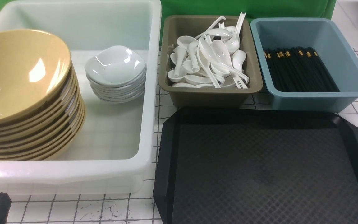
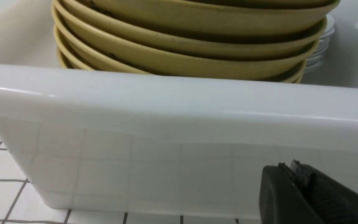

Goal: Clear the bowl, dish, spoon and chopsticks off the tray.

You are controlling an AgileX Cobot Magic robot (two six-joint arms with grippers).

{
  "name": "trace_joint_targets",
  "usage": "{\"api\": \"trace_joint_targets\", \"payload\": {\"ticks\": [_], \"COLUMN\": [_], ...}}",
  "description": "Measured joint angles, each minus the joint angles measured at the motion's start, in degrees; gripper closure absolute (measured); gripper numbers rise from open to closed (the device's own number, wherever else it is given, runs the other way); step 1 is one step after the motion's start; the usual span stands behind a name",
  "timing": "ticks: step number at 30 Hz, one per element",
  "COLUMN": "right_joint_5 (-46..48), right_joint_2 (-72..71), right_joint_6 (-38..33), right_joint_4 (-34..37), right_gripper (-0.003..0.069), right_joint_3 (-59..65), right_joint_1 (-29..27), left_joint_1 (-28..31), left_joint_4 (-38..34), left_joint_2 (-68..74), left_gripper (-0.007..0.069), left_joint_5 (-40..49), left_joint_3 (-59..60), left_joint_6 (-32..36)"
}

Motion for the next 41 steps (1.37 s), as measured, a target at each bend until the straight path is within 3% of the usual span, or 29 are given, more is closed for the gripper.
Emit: {"api": "trace_joint_targets", "payload": {"ticks": [41], "right_joint_5": [0.0], "right_joint_2": [0.0], "right_joint_6": [0.0], "right_joint_4": [0.0], "right_gripper": [0.058], "right_joint_3": [0.0], "right_joint_1": [0.0], "left_joint_1": [0.05], "left_joint_4": [0.0], "left_joint_2": [0.0], "left_gripper": [0.0638], "left_joint_5": [0.05], "left_joint_3": [0.0], "left_joint_6": [0.0]}}
